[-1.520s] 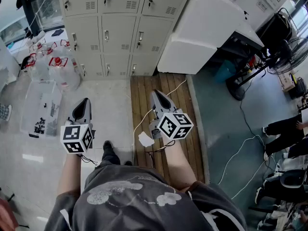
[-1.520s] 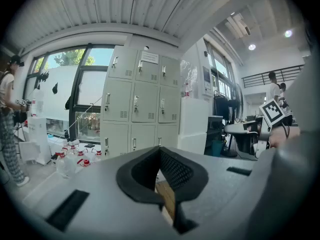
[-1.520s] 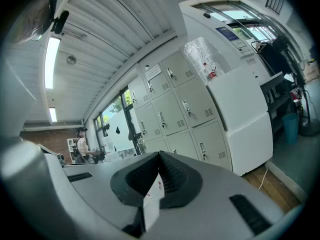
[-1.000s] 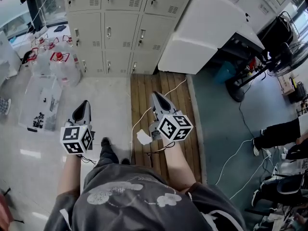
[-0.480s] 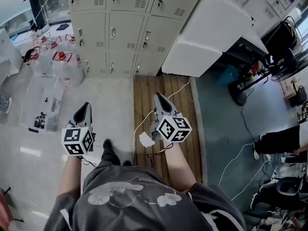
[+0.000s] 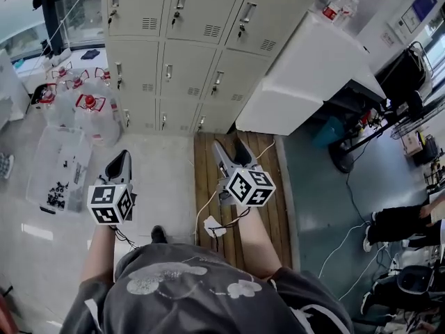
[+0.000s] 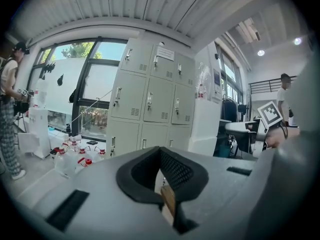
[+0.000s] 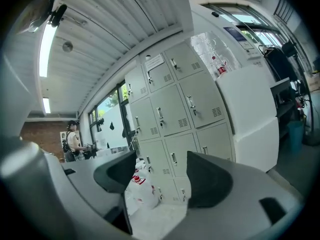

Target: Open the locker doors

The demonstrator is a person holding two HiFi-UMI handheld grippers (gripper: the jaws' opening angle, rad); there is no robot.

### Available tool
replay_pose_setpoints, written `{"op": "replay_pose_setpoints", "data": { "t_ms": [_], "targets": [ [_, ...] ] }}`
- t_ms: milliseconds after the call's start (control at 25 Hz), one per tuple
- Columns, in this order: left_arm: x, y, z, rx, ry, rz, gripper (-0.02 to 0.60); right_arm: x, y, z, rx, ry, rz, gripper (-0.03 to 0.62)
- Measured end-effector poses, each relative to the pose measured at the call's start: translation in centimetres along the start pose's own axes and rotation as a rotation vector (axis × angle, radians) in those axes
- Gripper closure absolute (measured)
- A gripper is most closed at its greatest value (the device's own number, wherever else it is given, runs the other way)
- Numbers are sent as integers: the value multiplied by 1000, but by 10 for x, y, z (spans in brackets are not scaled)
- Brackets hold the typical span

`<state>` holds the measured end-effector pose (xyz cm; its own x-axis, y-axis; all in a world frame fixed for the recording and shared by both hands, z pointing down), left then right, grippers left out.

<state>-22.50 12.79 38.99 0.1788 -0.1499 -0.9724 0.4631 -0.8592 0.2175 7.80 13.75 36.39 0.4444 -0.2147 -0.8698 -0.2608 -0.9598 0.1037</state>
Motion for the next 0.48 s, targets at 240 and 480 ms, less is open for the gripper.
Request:
{"op": "replay_pose_setpoints", "data": {
  "t_ms": [240, 480],
  "targets": [
    [-1, 29, 44, -15, -22, -6, 574, -3, 53, 13, -11, 11, 14, 286],
    [-8, 49, 87, -18, -34, 13, 574, -19, 94, 29, -14, 28, 33, 286]
  ]
}}
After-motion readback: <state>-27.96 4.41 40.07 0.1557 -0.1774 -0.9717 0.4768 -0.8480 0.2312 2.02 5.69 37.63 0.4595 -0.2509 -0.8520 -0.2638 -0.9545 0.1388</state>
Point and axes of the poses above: the fingertips, and each gripper's own axes: y forward along the fingers, z to its left, x out of its top, the point moved 3 cm from there along -y, backward along the fingers, and after that the axes turned 12 degrees about y, right-handed, at the moved point
